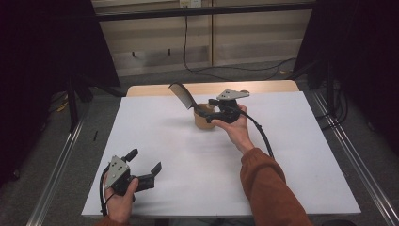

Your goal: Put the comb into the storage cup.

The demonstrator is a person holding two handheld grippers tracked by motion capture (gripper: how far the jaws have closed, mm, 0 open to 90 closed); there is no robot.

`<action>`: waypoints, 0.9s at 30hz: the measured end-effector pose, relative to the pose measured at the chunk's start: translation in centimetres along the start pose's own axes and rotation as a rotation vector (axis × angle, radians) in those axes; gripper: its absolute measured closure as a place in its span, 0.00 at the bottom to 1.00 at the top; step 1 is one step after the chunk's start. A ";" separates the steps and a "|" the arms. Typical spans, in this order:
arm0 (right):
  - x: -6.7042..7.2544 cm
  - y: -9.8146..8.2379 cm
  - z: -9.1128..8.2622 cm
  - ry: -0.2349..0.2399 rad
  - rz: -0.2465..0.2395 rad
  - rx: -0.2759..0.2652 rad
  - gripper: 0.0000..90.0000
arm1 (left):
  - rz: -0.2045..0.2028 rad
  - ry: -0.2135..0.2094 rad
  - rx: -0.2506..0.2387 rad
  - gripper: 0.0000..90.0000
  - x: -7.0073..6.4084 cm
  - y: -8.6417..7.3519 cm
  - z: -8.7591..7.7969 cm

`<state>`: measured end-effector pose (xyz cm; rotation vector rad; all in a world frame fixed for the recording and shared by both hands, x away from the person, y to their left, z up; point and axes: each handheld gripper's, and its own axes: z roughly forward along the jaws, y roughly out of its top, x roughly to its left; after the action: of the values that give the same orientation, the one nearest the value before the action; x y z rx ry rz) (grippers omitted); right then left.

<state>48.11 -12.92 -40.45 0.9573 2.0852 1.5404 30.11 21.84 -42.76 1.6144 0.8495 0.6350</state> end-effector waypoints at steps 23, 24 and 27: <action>-0.8 0.0 -2.9 -0.125 0.047 -0.035 0.01 | -0.014 0.016 -0.003 0.03 0.5 -0.1 -0.1; -0.8 0.0 -3.1 -0.133 0.044 -0.037 0.01 | -0.015 0.017 -0.004 0.03 0.5 -0.1 -0.1; -0.8 0.1 -3.6 -0.136 0.044 -0.046 0.01 | -0.018 0.019 -0.006 0.03 0.5 -0.1 -0.2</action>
<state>46.34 -15.94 -39.26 1.0669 1.9392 1.4943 30.24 22.39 -42.85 1.5958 0.8746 0.6402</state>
